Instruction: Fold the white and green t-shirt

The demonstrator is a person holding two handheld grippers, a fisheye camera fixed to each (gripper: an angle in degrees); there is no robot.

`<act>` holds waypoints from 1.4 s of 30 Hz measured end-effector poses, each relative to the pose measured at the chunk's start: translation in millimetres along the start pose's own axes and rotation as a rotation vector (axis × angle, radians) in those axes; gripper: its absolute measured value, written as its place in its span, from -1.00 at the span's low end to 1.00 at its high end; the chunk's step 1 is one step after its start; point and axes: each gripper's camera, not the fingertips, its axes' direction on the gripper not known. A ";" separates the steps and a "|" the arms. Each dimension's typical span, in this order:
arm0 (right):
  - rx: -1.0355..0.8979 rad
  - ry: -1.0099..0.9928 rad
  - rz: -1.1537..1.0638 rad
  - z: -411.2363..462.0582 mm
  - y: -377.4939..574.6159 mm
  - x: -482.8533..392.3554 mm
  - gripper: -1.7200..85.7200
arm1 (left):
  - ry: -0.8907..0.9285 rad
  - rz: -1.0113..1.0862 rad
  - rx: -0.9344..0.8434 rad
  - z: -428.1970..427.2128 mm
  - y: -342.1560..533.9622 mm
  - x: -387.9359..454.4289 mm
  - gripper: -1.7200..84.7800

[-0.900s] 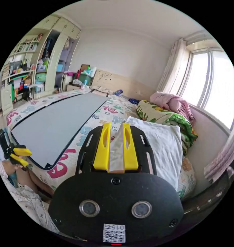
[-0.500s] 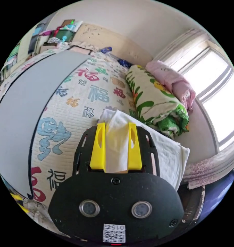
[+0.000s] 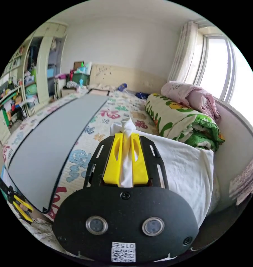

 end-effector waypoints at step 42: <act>0.210 -1.147 -0.303 -219.1 419.1 -119.8 -0.84 | -0.215 -0.354 0.588 -210.3 108.2 36.8 -0.65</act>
